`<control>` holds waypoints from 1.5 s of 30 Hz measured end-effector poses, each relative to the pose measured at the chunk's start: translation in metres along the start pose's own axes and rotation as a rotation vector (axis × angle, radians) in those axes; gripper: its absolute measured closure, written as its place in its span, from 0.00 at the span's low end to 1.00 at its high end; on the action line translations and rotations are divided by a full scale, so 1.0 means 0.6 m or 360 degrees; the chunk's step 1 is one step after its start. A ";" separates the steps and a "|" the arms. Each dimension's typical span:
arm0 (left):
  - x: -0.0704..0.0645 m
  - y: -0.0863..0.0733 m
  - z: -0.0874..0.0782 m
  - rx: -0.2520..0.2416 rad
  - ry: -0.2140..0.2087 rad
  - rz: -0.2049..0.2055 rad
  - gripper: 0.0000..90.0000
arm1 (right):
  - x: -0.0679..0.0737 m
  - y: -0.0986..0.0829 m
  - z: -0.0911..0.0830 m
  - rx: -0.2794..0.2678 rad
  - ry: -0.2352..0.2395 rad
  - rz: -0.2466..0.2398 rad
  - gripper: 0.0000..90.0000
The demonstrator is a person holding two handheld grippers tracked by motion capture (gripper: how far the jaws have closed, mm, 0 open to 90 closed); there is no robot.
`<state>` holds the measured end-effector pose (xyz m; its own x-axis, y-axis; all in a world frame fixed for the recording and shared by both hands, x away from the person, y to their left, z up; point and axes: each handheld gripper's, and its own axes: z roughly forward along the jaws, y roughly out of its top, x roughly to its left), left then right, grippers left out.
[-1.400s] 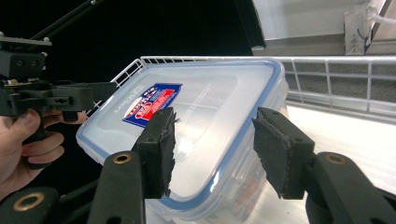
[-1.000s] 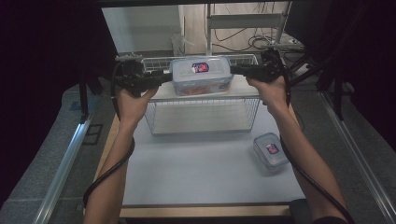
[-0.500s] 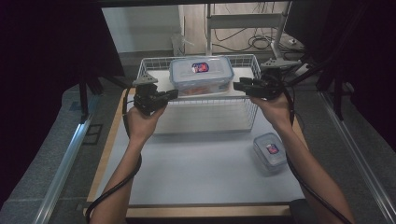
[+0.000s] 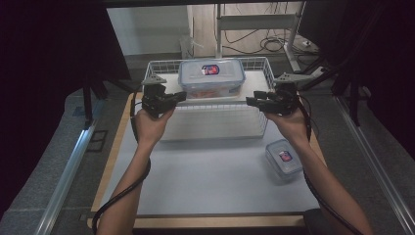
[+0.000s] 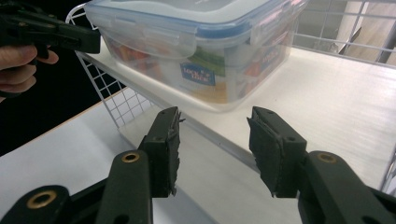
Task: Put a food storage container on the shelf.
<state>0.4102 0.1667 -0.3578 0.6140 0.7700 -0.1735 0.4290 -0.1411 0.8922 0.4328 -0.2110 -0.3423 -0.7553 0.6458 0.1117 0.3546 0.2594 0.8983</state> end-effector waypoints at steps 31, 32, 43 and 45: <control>-0.076 -0.135 -0.081 0.0086 0.0047 0.0152 0.43 | 0.063 -0.116 -0.025 0.0151 0.0042 -0.0168 0.35; -0.078 -0.143 -0.082 0.0083 0.0045 0.0153 0.41 | 0.065 -0.122 -0.026 0.0152 0.0040 -0.0174 0.34; -0.093 -0.228 -0.096 0.0088 0.0063 0.0115 0.22 | 0.079 -0.188 -0.028 0.0232 0.0011 -0.0177 0.29; -0.096 -0.243 -0.096 0.0106 0.0066 0.0106 0.20 | 0.081 -0.202 -0.027 0.0253 0.0002 -0.0178 0.28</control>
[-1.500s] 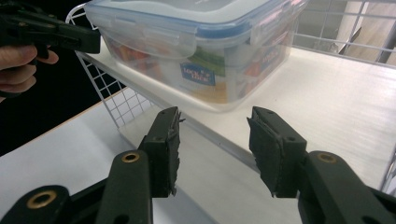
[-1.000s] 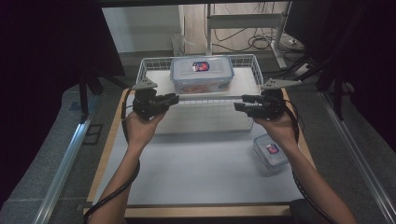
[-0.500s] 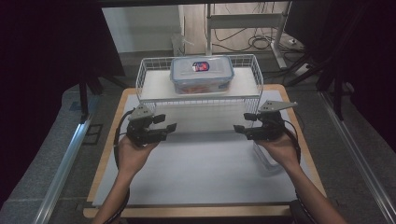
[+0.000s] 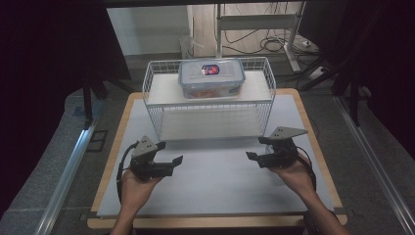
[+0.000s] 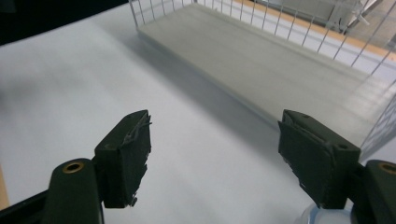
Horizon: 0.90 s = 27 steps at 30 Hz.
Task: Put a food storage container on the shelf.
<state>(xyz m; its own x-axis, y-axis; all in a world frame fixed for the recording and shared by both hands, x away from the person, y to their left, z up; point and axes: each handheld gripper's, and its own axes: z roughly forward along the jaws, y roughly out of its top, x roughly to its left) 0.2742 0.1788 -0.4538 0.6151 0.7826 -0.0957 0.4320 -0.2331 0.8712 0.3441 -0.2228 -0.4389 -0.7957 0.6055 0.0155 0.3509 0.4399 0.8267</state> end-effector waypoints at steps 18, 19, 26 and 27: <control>-0.022 -0.084 0.022 0.0149 0.0104 0.0024 0.05 | 0.025 -0.071 0.019 0.0174 -0.0004 -0.0061 0.29; -0.020 -0.085 0.021 0.0148 0.0095 0.0009 0.04 | 0.024 -0.072 0.019 0.0171 -0.0002 -0.0058 0.29; -0.017 -0.086 0.019 0.0153 0.0097 -0.0006 0.04 | 0.021 -0.075 0.020 0.0179 -0.0011 -0.0052 0.29; -0.018 -0.086 0.019 0.0157 0.0104 -0.0001 0.04 | 0.020 -0.075 0.019 0.0181 -0.0016 -0.0051 0.29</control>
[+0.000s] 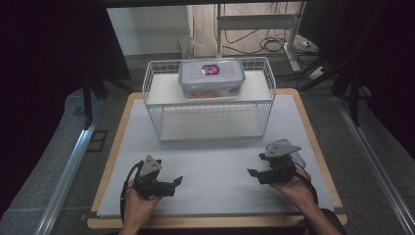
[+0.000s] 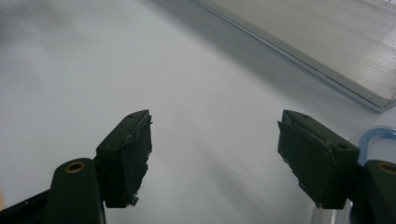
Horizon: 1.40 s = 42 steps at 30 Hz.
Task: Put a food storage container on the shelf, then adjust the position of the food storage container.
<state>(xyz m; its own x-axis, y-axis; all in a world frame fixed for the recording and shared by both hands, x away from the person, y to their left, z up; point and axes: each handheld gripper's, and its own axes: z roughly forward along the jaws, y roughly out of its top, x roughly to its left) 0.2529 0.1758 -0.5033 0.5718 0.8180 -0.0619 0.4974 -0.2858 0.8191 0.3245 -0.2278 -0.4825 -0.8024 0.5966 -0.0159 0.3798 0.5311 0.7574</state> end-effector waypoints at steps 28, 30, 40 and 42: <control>0.000 -0.004 0.006 0.0028 0.0008 0.0035 0.04 | -0.103 -0.021 -0.070 -0.0020 -0.0490 0.0180 1.00; 0.000 -0.004 0.005 0.0028 0.0006 0.0039 0.04 | -0.129 -0.035 -0.079 -0.0007 -0.0562 0.0248 1.00; 0.001 -0.005 0.009 0.0050 0.0001 0.0032 0.04 | -0.171 -0.065 -0.078 0.0118 -0.0599 0.0379 1.00; 0.000 -0.006 0.010 0.0057 -0.0001 0.0034 0.04 | -0.171 -0.064 -0.077 0.0124 -0.0603 0.0379 1.00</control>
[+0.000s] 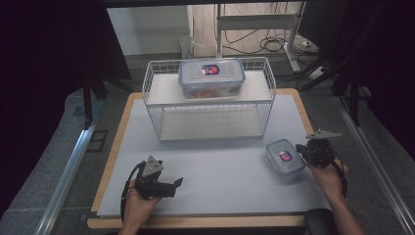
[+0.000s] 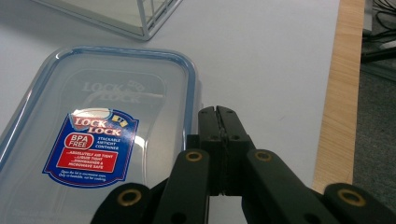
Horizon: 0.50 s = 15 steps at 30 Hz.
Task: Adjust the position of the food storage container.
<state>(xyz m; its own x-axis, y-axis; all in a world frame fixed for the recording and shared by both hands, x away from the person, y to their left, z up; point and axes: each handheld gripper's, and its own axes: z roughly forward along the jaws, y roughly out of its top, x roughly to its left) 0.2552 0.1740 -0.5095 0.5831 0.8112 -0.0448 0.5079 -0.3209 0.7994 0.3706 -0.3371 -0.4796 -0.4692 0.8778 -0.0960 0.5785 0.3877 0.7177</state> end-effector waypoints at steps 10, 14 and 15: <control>-0.003 0.001 0.004 0.0013 -0.0006 0.0007 0.04 | 0.024 0.006 0.013 0.0021 0.0114 0.0004 1.00; -0.003 0.001 0.004 0.0014 -0.0008 0.0008 0.04 | 0.046 0.013 0.019 0.0023 0.0174 -0.0025 1.00; -0.003 0.001 0.004 0.0015 -0.0009 0.0009 0.04 | 0.057 0.017 0.023 0.0027 0.0206 -0.0041 1.00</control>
<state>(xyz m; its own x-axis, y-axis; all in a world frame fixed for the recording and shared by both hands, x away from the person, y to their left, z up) 0.2560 0.1711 -0.5106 0.5895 0.8066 -0.0440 0.5105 -0.3298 0.7941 0.3697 -0.2993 -0.4849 -0.5657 0.8243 -0.0240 0.5757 0.4156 0.7042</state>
